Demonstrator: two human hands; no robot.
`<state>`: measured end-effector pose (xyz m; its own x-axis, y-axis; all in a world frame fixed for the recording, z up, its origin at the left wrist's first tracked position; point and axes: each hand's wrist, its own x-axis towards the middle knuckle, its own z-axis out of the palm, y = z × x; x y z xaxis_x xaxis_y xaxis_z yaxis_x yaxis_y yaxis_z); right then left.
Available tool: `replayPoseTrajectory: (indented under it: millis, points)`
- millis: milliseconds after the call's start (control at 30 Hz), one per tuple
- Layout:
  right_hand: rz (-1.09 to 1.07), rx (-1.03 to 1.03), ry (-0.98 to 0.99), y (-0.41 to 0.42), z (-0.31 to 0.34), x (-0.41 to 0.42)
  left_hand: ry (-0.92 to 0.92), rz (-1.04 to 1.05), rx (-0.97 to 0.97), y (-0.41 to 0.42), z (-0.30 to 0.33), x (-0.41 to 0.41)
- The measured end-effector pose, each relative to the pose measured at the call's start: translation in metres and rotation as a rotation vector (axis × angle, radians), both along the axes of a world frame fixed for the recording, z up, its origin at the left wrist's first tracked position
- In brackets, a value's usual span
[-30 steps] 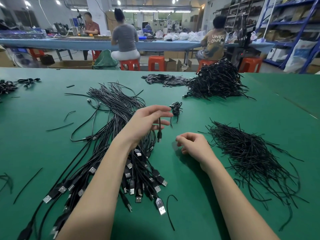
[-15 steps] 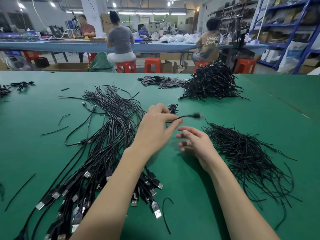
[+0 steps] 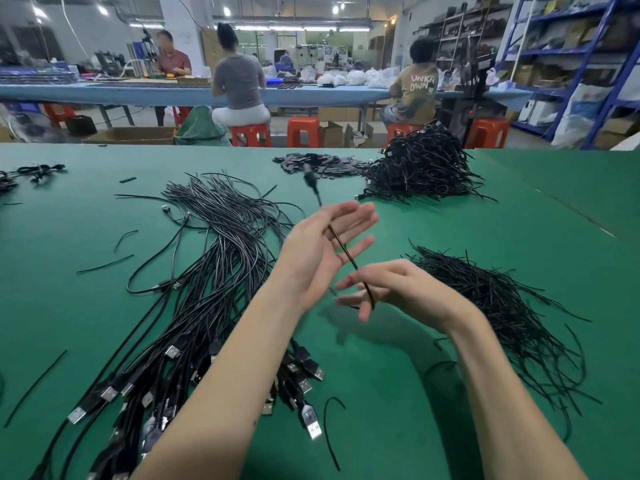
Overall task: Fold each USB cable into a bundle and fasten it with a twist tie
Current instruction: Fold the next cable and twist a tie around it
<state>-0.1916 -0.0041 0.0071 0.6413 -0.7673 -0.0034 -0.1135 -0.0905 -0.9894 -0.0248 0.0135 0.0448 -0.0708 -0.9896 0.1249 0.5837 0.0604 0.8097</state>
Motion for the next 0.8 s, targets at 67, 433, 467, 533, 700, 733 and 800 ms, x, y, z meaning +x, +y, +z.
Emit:
replayPoseTrajectory:
  millis: [67, 433, 467, 533, 700, 733, 800]
  points:
    - [0.137, 0.147, -0.089, 0.002, 0.009, -0.013, 0.239, -0.072, 0.085, 0.0, 0.003, 0.004]
    - [0.017, 0.286, 0.232, 0.001, 0.001, -0.04, 0.498, -0.062, 0.2, 0.001, 0.004, 0.015]
    - [-0.074, 0.287, 0.283, -0.001, -0.003, -0.036, 0.416, -0.073, 0.185, 0.002, 0.003, 0.014]
    - [-0.278, 0.293, 0.211, -0.007, -0.009, -0.028, 0.191, -0.118, 0.144, 0.004, -0.001, 0.012]
    - [-0.59, 0.24, -0.225, -0.014, 0.01, -0.019, -0.47, -0.329, 0.093, 0.008, -0.016, 0.002]
    - [-0.588, 0.2, -0.252, -0.012, 0.016, -0.014, -0.577, -0.294, 0.088, 0.007, -0.02, -0.003]
    - [-0.537, 0.092, -0.241, -0.007, 0.027, -0.005, -0.659, -0.174, 0.08, 0.003, -0.026, -0.012]
